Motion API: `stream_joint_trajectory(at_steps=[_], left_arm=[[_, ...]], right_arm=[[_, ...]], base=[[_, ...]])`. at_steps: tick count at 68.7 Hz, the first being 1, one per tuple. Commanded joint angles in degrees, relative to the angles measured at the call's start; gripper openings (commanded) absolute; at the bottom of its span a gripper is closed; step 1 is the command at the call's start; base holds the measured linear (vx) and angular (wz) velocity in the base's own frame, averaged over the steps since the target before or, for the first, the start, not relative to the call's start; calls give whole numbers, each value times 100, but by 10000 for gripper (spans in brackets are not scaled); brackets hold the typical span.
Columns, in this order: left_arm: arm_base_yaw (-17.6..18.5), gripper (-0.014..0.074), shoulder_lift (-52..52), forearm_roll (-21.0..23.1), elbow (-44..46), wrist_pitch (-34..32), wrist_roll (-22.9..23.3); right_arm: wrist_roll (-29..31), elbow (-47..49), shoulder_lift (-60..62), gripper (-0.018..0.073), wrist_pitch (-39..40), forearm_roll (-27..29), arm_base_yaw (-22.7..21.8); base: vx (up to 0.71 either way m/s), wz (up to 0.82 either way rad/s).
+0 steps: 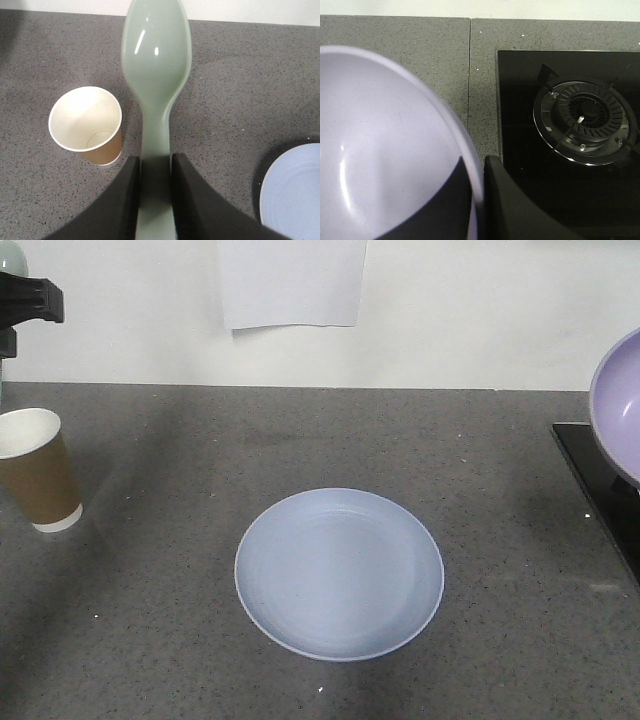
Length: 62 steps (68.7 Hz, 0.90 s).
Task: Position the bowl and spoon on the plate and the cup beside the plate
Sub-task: 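Approach the light blue plate holding spoon and bowl above it, then lower the lavender bowl onto the plate center with the right gripper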
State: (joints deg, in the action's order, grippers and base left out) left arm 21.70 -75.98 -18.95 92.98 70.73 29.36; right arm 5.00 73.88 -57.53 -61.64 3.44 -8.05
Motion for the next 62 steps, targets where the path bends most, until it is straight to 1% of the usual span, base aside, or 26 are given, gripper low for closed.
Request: stream_joint_trajectory(at_steps=[1, 62], left_arm=[[19, -6, 152, -124, 124, -276, 4], [19, -6, 152, -124, 124, -276, 4]], right_arm=[[39, 152, 58, -6, 362, -16, -18], [39, 152, 58, -6, 362, -16, -18]], base=[[0, 0], [0, 0]])
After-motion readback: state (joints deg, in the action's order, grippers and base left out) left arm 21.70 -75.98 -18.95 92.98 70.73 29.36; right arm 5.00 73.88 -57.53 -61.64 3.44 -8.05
